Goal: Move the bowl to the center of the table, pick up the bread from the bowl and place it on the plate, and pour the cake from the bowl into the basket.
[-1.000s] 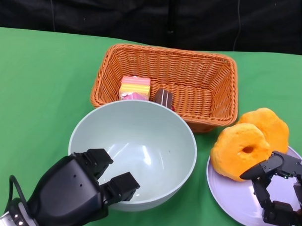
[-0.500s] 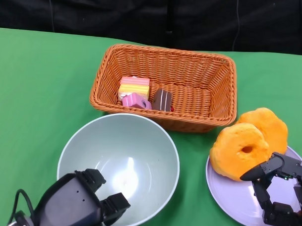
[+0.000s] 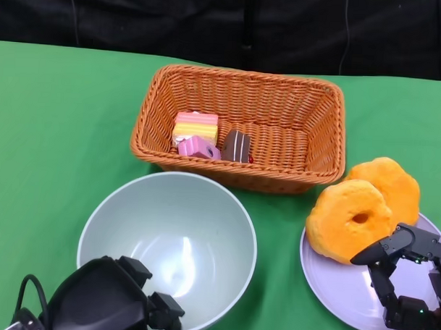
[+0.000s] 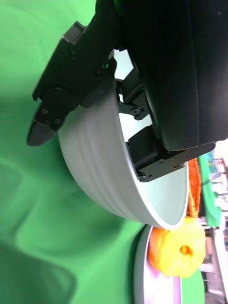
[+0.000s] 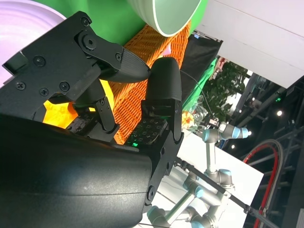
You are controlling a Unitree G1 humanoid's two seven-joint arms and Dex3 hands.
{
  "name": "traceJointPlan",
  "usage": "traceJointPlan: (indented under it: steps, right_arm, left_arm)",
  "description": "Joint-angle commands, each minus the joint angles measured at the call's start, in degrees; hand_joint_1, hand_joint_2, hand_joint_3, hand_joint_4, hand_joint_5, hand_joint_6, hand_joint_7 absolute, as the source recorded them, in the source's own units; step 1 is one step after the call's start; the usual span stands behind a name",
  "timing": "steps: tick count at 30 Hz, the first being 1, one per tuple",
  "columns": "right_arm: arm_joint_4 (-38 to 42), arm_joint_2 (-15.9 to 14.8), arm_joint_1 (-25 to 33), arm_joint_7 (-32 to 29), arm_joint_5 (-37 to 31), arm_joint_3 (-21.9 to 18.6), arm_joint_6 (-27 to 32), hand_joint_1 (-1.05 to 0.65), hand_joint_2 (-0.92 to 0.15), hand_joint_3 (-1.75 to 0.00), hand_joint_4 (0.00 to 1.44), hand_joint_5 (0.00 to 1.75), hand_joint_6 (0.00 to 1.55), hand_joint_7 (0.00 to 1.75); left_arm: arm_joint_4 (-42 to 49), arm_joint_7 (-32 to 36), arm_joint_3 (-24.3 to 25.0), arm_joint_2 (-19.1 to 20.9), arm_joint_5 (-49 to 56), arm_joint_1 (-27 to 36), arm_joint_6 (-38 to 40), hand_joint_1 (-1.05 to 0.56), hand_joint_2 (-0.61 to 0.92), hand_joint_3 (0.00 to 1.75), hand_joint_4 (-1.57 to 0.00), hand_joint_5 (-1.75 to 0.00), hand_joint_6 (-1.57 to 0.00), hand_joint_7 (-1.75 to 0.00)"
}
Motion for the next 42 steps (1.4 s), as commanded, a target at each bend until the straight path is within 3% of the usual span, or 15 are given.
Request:
traceJointPlan:
  steps: [1,2,5,7,11,19,25,30,34,35,36,38,42]
  right_arm:
    - [-0.51,-0.92,0.22,-0.06,0.76,-0.7,0.05,-0.08,-0.48,-1.08,0.89,1.5,0.94,1.03]
    - [-0.47,-0.93,0.19,-0.09,0.68,-0.71,0.0,-0.08,-0.48,-1.08,0.89,1.5,0.94,1.03]
    - [-0.49,-0.9,0.11,-0.05,0.74,-0.67,0.13,-0.08,-0.48,-1.08,0.89,1.5,0.94,1.03]
    - [-0.57,-0.84,0.03,0.03,0.9,-0.6,0.38,-0.08,-0.47,-1.09,0.89,1.5,0.94,1.03]
    - [-0.35,-0.81,-0.13,0.07,0.96,-0.54,0.19,-0.08,-0.47,-1.1,0.89,1.5,0.94,1.03]
    - [-0.36,-0.9,-0.11,0.29,0.89,-0.51,-0.58,-0.07,-0.48,-1.09,0.87,1.5,0.93,1.04]
    - [-2.01,-0.54,0.53,1.0,2.43,0.04,-0.96,-0.06,-0.49,-1.07,0.89,1.46,0.94,1.03]
    - [-3.54,-0.27,1.12,2.25,3.93,0.87,-0.27,-0.06,-0.57,-0.9,0.91,1.43,0.96,0.98]
    - [-4.91,-0.34,1.8,3.51,4.96,1.56,0.53,-0.07,-0.6,-0.86,0.91,1.43,0.97,0.97]
    - [-5.66,-0.44,2.18,4.11,5.48,1.97,1.03,-0.07,-0.6,-0.86,0.9,1.44,0.96,0.97]
    - [-6.24,-0.51,2.47,4.57,5.87,2.24,1.43,-0.07,-0.6,-0.85,0.89,1.44,0.96,0.96]
    - [-7.72,-0.44,3.06,5.89,7.29,3.3,2.75,-0.07,-0.61,-0.84,0.88,1.45,0.96,0.96]
    - [-9.12,-0.21,3.45,7.55,8.84,4.2,3.82,-0.05,-0.62,-0.84,0.87,1.41,0.95,0.97]
  left_arm:
    - [-6.78,-7.16,2.26,1.03,-3.85,2.76,2.46,-0.44,0.92,0.09,-0.65,-0.47,-0.72,-0.03]
    - [-8.92,-9.44,2.88,0.96,-4.46,3.42,3.63,-0.58,0.92,0.12,-0.52,-0.35,-0.59,-0.01]
    - [-13.94,-14.62,4.57,0.75,-6.59,4.92,5.95,-0.66,0.92,0.15,-0.44,-0.27,-0.51,0.0]
    - [-17.16,-17.81,5.79,0.7,-8.5,5.81,7.15,-0.86,0.92,0.19,-0.28,-0.18,-0.35,0.0]
    - [-20.86,-20.63,8.1,0.06,-10.68,7.53,8.32,-0.96,0.92,0.23,-0.18,-0.13,-0.23,0.0]
    - [-22.45,-20.61,11.64,-1.8,-15.17,9.96,7.68,-1.0,0.92,0.24,-0.17,-0.12,-0.18,0.0]
    - [-18.64,-14.64,13.66,-5.39,-19.82,11.26,1.15,-0.98,0.92,0.21,-0.3,-0.19,-0.26,-0.04]
    - [-14.36,-9.42,14.85,-8.8,-21.68,11.25,-5.52,-0.77,0.92,0.28,-0.46,-0.3,-0.42,-0.1]
    - [-12.05,-6.84,15.25,-11.99,-23.89,11.62,-8.84,-0.72,0.92,0.3,-0.5,-0.33,-0.46,-0.11]
    - [-11.25,-5.79,15.19,-13.5,-25.46,11.92,-9.86,-0.62,0.92,0.32,-0.51,-0.58,-0.55,-0.16]
    - [-10.62,-5.12,15.21,-14.59,-26.52,12.11,-10.68,-0.59,0.92,0.32,-0.48,-0.71,-0.59,-0.19]
    - [-8.74,-4.46,14.72,-17.5,-31.68,12.74,-12.27,-0.51,0.92,0.3,-0.51,-0.85,-0.66,-0.24]
    - [-7.17,-4.19,14.45,-22.61,-39.19,14.17,-13.58,-0.37,0.92,0.26,-0.58,-1.17,-0.52,-0.9]
